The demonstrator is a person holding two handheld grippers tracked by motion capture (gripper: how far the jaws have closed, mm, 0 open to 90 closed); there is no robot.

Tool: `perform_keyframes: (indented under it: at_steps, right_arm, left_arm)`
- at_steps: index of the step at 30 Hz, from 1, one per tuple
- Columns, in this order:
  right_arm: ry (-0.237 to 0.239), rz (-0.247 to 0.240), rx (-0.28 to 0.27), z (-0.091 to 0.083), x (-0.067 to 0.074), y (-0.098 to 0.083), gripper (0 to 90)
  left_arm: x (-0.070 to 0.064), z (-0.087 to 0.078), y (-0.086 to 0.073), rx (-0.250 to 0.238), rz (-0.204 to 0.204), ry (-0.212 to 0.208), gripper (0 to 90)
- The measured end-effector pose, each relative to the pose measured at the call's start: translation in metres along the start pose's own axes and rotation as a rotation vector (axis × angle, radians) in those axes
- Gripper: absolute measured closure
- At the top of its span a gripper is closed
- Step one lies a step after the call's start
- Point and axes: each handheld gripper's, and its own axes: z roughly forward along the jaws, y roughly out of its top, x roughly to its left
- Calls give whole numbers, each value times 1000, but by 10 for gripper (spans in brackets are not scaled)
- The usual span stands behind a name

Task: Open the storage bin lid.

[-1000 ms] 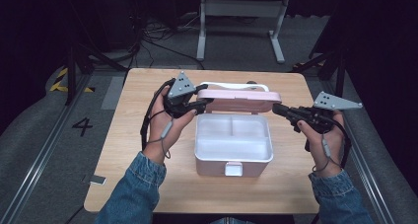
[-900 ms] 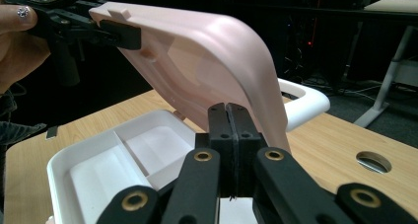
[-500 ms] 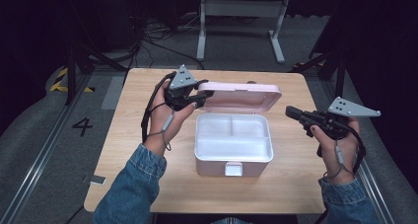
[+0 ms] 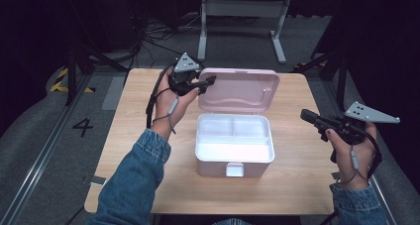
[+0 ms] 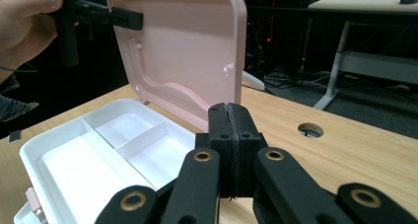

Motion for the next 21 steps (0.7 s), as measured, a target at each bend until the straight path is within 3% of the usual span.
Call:
perform_keyframes:
  at_steps: [6, 9, 13, 21]
  right_arm:
    - [9, 7, 28, 6, -4, -4, 898]
    - [10, 9, 37, 7, -6, -6, 894]
    - [10, 17, 42, 7, -9, -7, 888]
    - [10, 23, 51, 8, -12, -9, 882]
  left_arm:
    - [13, 17, 5, 34, -33, 16, 622]
    - [23, 25, 4, 44, -93, -5, 615]
    - [31, 33, 1, 38, -128, -8, 604]
    - [38, 48, -2, 56, -147, 18, 563]
